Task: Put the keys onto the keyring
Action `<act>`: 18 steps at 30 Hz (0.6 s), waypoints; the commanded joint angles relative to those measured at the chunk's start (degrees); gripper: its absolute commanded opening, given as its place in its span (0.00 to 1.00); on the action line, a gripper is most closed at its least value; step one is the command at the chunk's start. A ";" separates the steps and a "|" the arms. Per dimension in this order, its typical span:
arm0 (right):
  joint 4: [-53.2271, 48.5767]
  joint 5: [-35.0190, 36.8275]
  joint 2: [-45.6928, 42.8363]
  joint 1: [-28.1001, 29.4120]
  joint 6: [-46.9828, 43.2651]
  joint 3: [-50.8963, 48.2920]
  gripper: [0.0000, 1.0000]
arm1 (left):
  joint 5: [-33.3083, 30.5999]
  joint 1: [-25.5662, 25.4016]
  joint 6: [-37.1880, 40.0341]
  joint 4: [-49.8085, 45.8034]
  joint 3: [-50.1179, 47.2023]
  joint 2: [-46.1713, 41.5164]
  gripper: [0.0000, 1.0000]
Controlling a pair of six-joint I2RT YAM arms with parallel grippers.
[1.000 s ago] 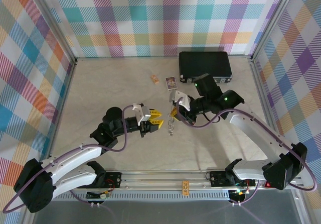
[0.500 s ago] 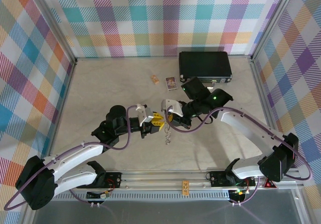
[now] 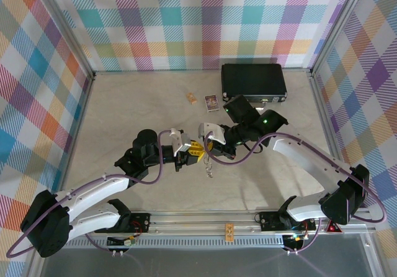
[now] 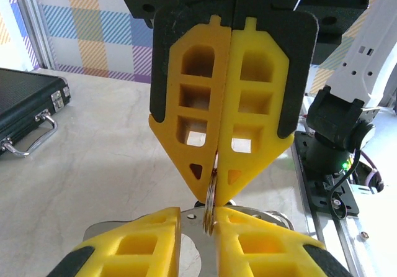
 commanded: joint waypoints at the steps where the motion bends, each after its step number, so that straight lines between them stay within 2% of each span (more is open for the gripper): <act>1: 0.45 -1.99 -0.73 0.71 -0.73 1.64 0.00 | 1.57 0.31 -0.24 3.06 1.72 0.44 0.20; 9: 0.49 -2.27 -0.30 1.36 -0.56 1.38 0.00 | 2.68 0.17 -0.49 4.06 2.08 0.69 0.17; 12: 0.67 -2.28 -0.37 1.54 -0.47 1.04 0.00 | 3.29 0.09 -0.93 4.90 2.01 0.94 0.09; 14: 0.85 -2.11 -0.37 1.54 -0.25 0.95 0.00 | 3.57 0.09 -1.19 5.83 1.78 1.07 0.00; 16: 1.08 -1.69 -0.64 1.60 0.54 0.72 0.00 | 3.32 0.09 -1.78 7.16 1.30 0.80 0.00; 18: 2.76 -0.24 -1.87 1.51 2.59 -0.20 0.12 | 2.82 0.09 -2.73 9.56 0.27 0.48 0.00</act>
